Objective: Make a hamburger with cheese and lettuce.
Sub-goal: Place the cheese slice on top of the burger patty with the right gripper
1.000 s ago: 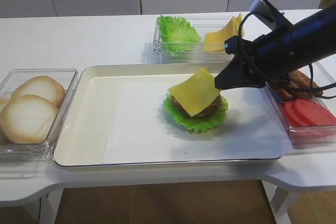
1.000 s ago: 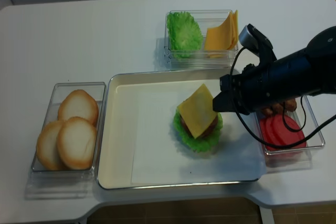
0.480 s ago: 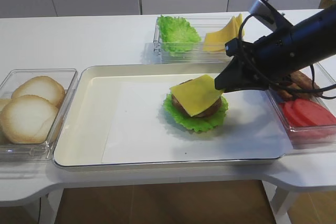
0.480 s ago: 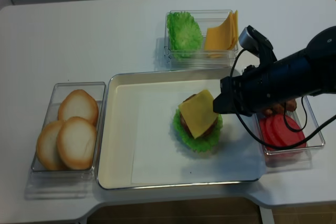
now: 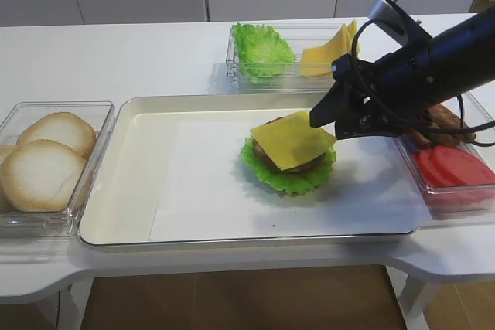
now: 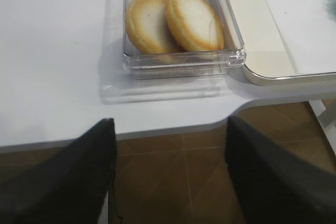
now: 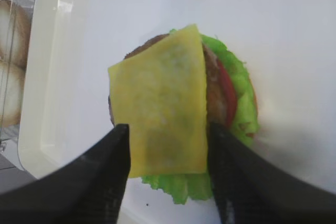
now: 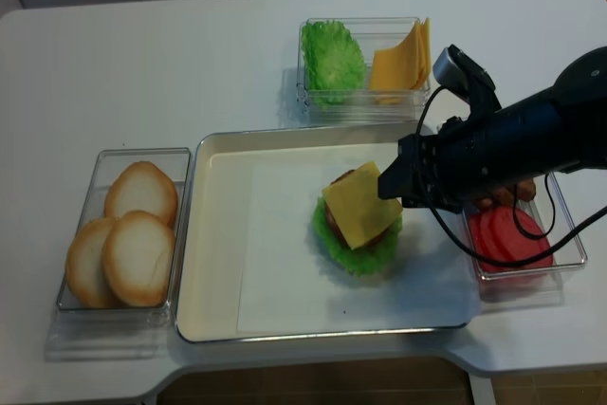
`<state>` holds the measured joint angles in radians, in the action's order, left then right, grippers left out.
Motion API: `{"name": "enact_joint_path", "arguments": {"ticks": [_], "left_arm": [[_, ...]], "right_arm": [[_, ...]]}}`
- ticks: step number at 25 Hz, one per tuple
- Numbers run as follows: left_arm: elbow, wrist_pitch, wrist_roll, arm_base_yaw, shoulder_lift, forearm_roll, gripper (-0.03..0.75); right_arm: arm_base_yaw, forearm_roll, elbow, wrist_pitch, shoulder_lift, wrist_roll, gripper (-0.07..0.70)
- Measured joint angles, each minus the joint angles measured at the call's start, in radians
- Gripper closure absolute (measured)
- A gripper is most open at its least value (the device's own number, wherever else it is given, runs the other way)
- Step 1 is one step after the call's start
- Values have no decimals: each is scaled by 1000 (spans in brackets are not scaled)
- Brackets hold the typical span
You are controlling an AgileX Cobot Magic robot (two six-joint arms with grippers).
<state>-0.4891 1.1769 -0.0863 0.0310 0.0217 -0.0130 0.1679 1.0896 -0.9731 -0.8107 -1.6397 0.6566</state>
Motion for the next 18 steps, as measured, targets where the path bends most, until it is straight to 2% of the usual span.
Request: {"name": "enact_joint_path", "arguments": {"ticks": [6, 10, 14, 18], "left_arm": [[0, 0, 0, 0, 0, 0, 239], [0, 0, 0, 0, 0, 0, 239], [0, 0, 0, 0, 0, 0, 239], [0, 0, 0, 0, 0, 0, 239]], "right_arm": [[0, -60, 0, 33, 66, -61, 262], [0, -217, 0, 51, 124, -171, 260], [0, -415, 0, 23, 181, -296, 260], [0, -608, 0, -33, 253, -396, 260]]}}
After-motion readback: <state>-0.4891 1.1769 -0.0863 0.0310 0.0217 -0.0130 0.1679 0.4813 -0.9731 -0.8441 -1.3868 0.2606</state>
